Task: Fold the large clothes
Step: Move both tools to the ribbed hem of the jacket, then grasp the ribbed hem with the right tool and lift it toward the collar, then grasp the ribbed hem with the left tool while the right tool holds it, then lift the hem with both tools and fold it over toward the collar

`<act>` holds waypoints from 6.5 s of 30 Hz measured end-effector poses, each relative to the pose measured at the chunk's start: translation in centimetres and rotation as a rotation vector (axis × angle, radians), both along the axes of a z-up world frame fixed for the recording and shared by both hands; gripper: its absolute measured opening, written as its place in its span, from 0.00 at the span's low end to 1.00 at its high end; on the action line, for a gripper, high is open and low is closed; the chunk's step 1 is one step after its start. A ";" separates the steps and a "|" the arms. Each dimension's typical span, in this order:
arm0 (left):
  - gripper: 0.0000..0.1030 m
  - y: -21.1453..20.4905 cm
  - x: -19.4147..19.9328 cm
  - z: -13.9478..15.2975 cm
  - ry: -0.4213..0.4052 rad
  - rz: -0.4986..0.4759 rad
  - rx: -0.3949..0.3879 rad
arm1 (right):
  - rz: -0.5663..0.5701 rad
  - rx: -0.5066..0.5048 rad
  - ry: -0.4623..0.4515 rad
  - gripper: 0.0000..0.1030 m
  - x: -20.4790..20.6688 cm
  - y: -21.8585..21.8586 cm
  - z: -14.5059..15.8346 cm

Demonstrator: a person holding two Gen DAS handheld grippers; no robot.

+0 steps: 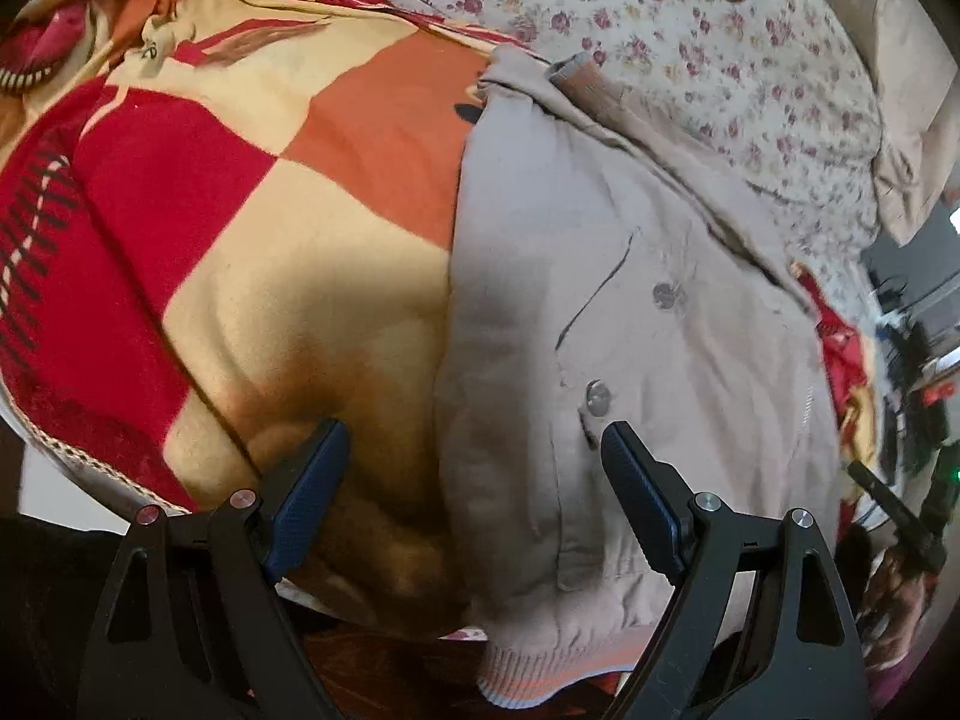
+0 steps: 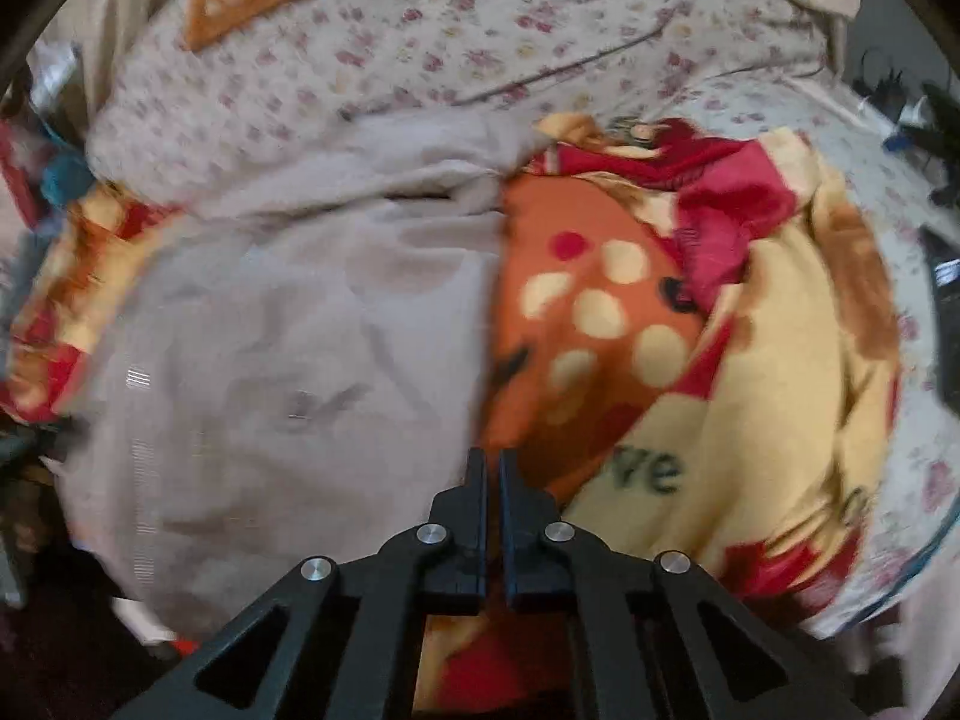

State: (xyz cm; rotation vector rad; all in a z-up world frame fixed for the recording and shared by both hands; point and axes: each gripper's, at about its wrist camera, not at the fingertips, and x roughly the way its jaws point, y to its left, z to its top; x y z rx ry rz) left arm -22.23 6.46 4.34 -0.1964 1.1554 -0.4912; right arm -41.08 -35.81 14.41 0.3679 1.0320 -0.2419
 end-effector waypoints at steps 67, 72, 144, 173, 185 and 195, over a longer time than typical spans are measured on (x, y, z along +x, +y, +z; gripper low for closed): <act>0.83 -1.9 -3.7 -1.0 0.142 -0.192 -0.167 | 0.232 0.360 0.061 0.61 -3.8 5.4 -3.2; 0.83 -1.7 -4.4 -0.1 0.127 -0.244 -0.175 | 0.265 0.460 -0.016 0.61 -4.6 5.7 -1.4; 0.15 -16.8 27.5 5.9 -0.127 0.026 -0.048 | -0.172 0.387 -0.354 0.12 24.1 -13.4 -1.2; 0.77 -21.3 26.2 1.4 -0.241 0.028 0.226 | 0.103 -0.032 -0.041 0.22 36.6 -2.4 -6.3; 0.77 -18.4 27.8 2.4 -0.202 0.082 0.144 | -0.068 0.117 -0.121 0.54 34.8 -7.9 -5.4; 0.77 -22.7 23.3 3.0 -0.242 -0.051 0.143 | -0.145 -0.008 0.014 0.34 31.6 -12.9 -6.1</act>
